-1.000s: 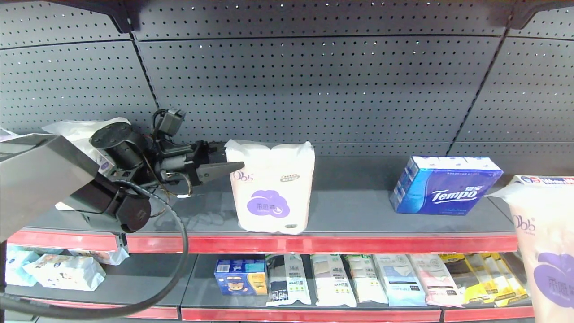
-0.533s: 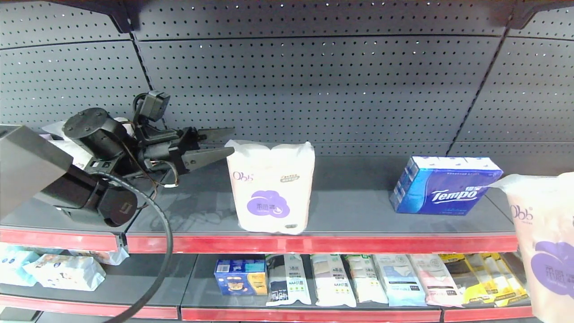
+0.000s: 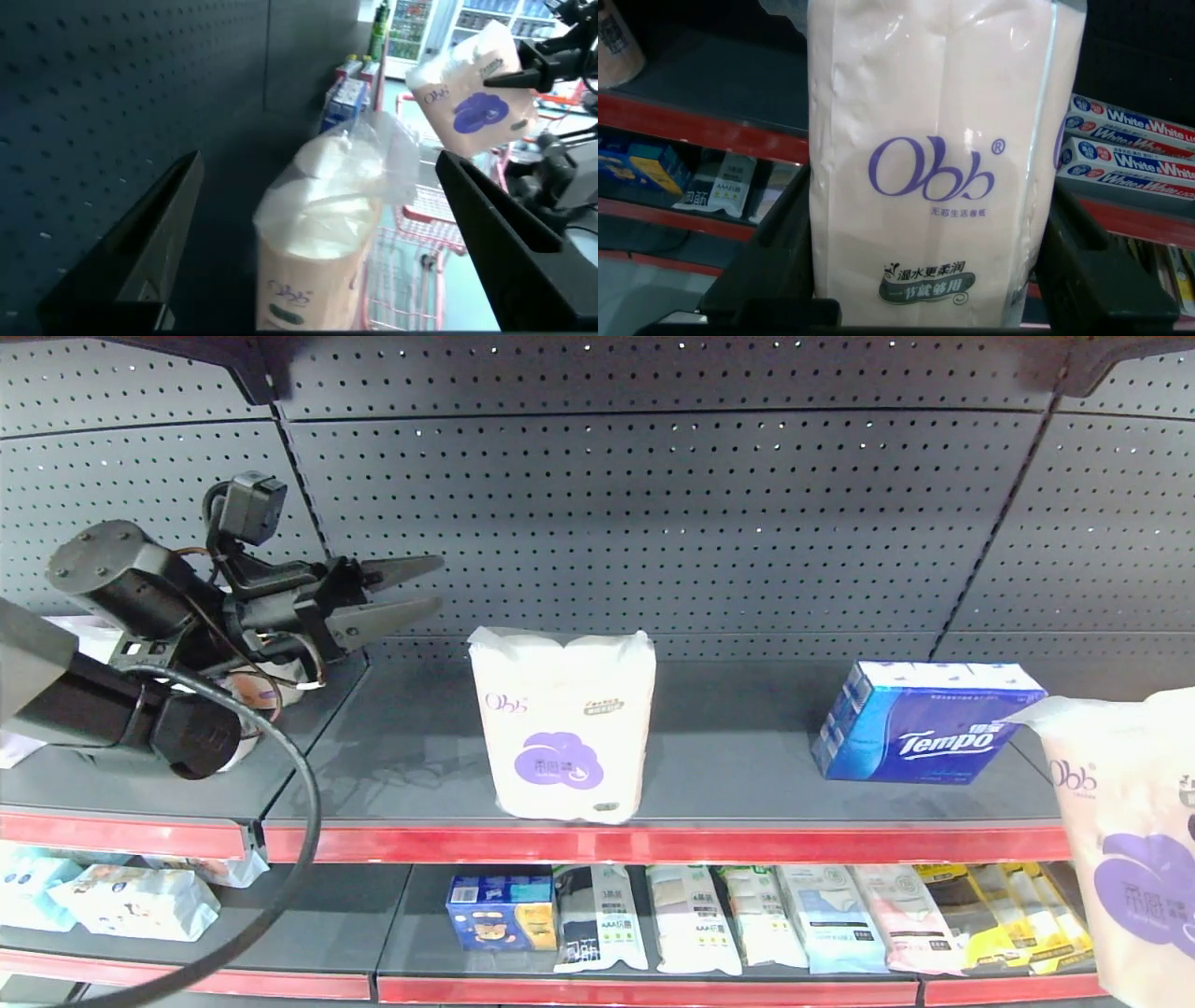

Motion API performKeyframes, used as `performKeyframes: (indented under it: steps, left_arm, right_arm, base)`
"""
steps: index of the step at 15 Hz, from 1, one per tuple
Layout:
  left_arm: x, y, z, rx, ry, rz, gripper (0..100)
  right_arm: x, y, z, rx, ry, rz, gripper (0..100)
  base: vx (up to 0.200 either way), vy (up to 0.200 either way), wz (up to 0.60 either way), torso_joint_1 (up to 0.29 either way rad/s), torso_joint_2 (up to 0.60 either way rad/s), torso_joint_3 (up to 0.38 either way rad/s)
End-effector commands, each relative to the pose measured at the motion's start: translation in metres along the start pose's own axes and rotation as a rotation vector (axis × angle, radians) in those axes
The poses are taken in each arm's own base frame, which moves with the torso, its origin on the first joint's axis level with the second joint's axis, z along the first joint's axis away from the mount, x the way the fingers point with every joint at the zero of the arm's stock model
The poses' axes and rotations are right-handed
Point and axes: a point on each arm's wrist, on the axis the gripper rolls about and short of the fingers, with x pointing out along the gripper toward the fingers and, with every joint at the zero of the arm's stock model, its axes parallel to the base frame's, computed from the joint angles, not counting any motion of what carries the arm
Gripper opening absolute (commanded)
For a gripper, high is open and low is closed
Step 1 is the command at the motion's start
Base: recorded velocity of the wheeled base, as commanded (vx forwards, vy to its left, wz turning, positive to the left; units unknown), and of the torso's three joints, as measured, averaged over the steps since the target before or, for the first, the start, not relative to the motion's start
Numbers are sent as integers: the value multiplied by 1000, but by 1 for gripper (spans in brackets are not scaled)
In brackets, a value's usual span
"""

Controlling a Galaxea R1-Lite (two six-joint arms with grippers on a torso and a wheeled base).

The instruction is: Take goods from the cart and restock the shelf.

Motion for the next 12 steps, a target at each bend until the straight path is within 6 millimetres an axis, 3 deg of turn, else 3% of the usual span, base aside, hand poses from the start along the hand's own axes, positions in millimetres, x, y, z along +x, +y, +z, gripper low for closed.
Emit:
performKeyframes:
  steps: [1, 9, 12]
  left_arm:
    - [-1, 1, 6, 29, -6, 3, 100]
    - [2, 5, 25, 151, -102, 114, 100]
    - [0, 8, 32, 165, -182, 233, 100]
  right_arm:
    - [1, 0, 1, 0, 0, 1, 0]
    - [4, -3, 8, 6, -16, 0, 0]
    - [5, -4, 12, 12, -31, 15, 0]
  base:
    - [0, 0, 0, 0, 0, 0]
    - [0, 0, 0, 0, 0, 0]
    - [0, 0, 0, 0, 0, 0]
